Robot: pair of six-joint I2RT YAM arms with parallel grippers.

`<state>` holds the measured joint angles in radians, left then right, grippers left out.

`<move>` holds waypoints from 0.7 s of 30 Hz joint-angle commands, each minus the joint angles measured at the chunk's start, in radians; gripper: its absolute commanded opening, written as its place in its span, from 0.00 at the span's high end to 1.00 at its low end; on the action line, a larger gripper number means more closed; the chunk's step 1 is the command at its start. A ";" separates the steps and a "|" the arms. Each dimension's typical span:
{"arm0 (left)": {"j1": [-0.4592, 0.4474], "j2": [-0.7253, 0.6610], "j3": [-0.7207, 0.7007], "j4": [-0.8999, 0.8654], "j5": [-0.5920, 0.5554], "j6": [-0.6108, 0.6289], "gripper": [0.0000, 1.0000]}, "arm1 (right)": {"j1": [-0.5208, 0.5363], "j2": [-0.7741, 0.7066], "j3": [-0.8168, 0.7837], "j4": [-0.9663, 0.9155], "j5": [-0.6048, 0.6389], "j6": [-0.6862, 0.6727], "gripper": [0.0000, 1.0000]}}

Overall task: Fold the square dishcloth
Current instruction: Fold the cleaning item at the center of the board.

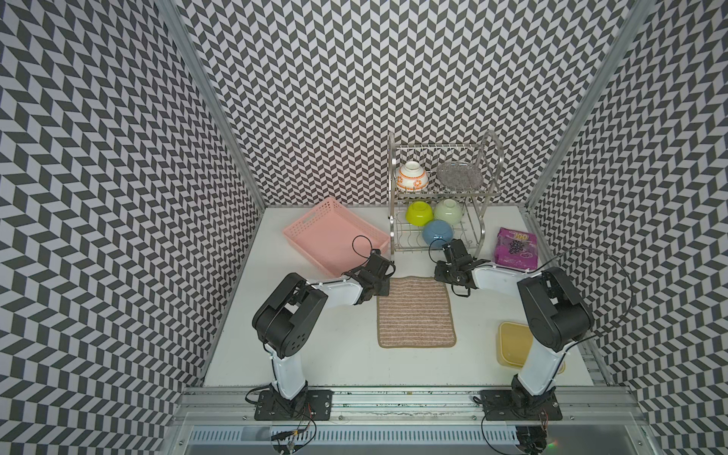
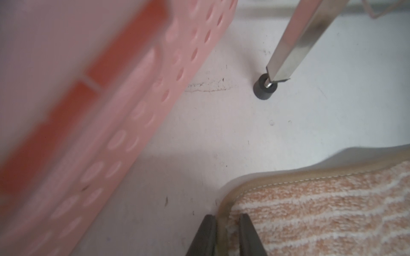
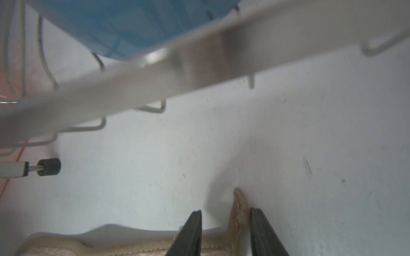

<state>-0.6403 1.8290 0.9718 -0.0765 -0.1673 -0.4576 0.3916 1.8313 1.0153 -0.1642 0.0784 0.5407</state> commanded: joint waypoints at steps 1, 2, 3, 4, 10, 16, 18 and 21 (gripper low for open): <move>0.006 0.004 -0.011 0.011 0.003 0.013 0.90 | -0.005 0.041 0.022 0.027 0.002 -0.003 0.70; 0.006 0.003 -0.010 0.015 0.004 0.014 0.93 | -0.005 0.045 0.027 0.024 0.001 -0.005 0.74; 0.006 0.003 -0.010 0.020 0.005 0.016 0.97 | -0.006 0.050 0.031 0.023 0.004 -0.006 0.78; 0.007 0.002 -0.011 0.025 0.005 0.016 1.00 | -0.006 0.052 0.035 0.021 0.006 -0.008 0.81; 0.007 -0.033 -0.031 0.094 -0.001 0.025 1.00 | -0.015 0.039 0.055 0.008 0.017 -0.018 0.93; 0.007 -0.117 -0.089 0.214 -0.017 0.039 1.00 | -0.029 -0.019 0.049 0.003 0.037 -0.025 0.98; 0.007 -0.139 -0.106 0.246 -0.024 0.043 1.00 | -0.032 -0.040 0.046 0.007 0.041 -0.029 0.99; 0.006 -0.169 -0.130 0.300 -0.022 0.045 1.00 | -0.036 -0.069 0.038 0.019 0.037 -0.033 1.00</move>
<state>-0.6388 1.6989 0.8635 0.1215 -0.1726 -0.4324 0.3626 1.8206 1.0473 -0.1745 0.0986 0.5201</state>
